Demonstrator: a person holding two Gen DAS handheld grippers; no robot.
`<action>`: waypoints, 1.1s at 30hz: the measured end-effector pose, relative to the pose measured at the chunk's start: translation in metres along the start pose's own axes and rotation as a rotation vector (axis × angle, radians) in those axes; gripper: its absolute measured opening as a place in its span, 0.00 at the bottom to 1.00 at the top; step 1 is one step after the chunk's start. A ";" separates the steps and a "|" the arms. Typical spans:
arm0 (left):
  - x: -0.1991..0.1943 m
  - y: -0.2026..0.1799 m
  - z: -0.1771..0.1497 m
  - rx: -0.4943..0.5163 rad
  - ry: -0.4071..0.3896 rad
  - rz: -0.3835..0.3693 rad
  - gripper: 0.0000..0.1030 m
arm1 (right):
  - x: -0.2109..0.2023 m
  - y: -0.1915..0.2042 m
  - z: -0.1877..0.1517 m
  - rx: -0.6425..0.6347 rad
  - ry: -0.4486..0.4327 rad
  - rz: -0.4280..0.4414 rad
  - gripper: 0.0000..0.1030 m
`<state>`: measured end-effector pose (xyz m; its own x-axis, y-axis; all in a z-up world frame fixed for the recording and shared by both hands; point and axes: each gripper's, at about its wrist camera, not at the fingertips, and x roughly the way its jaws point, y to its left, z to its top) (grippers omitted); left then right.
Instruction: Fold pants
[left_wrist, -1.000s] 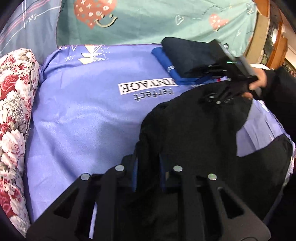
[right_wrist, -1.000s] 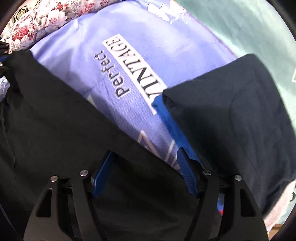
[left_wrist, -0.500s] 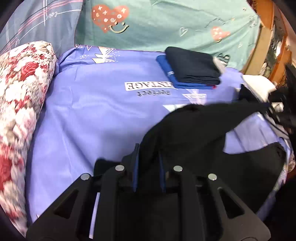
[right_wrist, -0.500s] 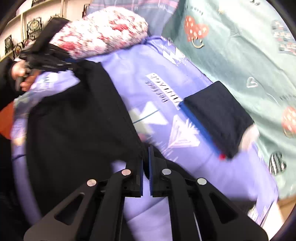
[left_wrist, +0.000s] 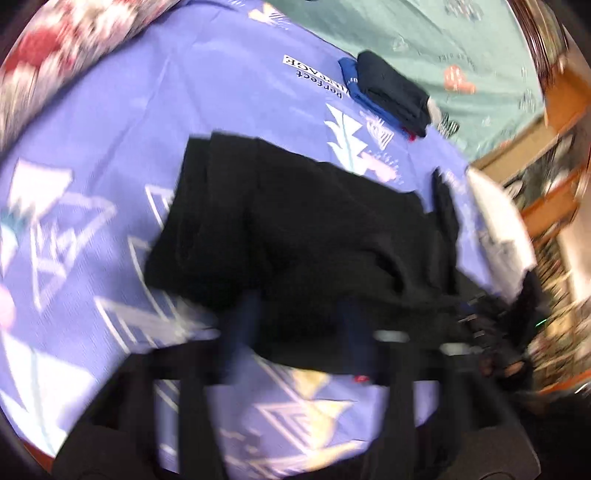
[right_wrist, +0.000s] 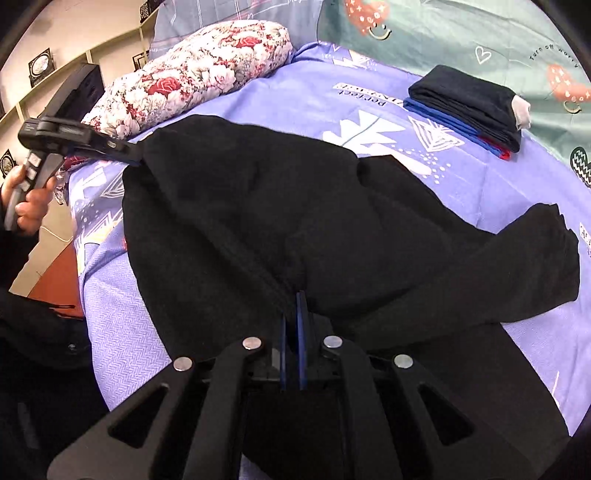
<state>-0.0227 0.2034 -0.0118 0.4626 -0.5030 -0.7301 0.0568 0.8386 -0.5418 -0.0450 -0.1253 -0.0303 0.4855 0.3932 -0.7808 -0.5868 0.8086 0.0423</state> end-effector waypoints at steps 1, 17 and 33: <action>-0.005 0.001 -0.003 -0.046 -0.034 -0.034 0.92 | 0.000 0.001 -0.001 0.001 -0.001 0.000 0.05; 0.007 -0.002 -0.002 -0.191 0.011 0.096 0.92 | -0.015 -0.008 -0.006 0.059 -0.087 0.063 0.07; -0.024 -0.013 0.026 -0.149 -0.058 0.115 0.91 | -0.012 -0.012 -0.009 0.070 -0.065 0.087 0.08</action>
<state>-0.0119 0.2101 0.0233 0.5088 -0.3895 -0.7677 -0.1287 0.8473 -0.5152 -0.0496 -0.1434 -0.0273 0.4773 0.4891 -0.7301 -0.5827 0.7980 0.1536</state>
